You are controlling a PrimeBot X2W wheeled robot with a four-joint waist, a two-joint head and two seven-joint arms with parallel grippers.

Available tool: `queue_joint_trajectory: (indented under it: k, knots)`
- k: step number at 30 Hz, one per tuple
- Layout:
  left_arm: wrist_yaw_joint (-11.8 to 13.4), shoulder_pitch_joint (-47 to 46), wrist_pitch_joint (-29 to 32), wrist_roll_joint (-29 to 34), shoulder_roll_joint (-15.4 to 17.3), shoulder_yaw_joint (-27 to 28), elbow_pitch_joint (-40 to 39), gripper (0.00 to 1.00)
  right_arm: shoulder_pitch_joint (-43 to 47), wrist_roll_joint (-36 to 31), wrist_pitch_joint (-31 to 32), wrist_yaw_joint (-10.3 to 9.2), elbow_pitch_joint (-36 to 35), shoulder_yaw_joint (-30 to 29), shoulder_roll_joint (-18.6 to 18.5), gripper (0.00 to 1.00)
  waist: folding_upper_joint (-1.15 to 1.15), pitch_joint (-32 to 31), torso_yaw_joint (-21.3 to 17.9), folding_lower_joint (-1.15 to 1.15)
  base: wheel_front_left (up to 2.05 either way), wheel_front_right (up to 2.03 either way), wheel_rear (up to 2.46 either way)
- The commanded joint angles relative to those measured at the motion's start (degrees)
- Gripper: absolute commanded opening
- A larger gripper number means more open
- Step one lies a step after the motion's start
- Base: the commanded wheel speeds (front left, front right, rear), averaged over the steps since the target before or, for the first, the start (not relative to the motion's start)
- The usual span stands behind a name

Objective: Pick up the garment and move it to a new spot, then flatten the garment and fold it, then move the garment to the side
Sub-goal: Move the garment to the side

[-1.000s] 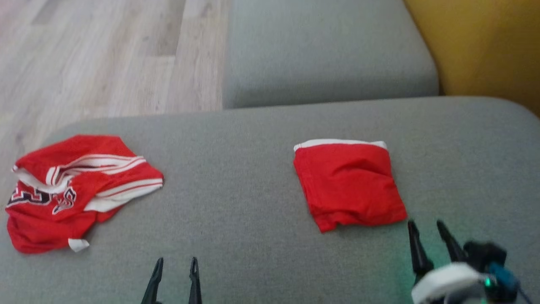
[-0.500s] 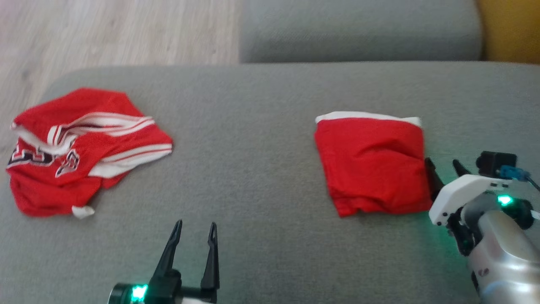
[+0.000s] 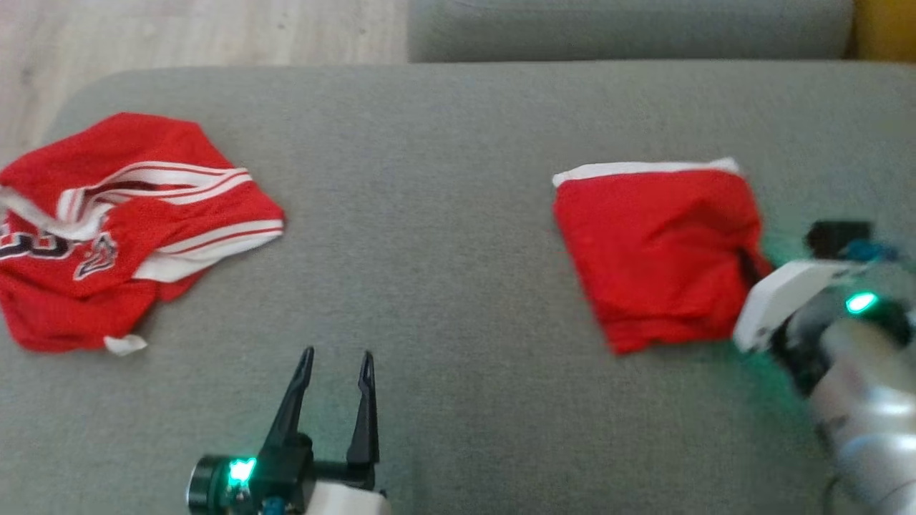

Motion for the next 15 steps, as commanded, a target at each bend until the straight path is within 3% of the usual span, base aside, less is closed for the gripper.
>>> queue_joint_trajectory:
  k: [1, 8, 15]
  knots:
    - [0.43, -3.08, -0.46, -0.27, -0.28, 1.2, -2.2, 1.0, -3.21, -0.44, -0.93, -0.04, -1.1, 0.97, -3.35, 0.0, 0.0, 2.35, -2.33, 0.0, 0.0, 0.0, 0.0]
    - [-0.18, -8.16, -0.46, 0.33, -0.28, -0.28, -2.69, 1.0, -10.44, -0.59, 0.72, -0.04, -0.54, 1.19, -16.04, 0.0, 0.0, 10.14, -7.2, 0.0, 0.0, 0.0, 0.0]
    - [-0.76, -16.18, -0.46, 0.45, -0.28, -3.23, -2.47, 1.0, -15.81, -0.98, 0.6, -0.04, 0.38, -0.54, -27.75, 0.0, 0.0, 18.24, -7.97, 0.0, 0.0, 0.0, 0.0]
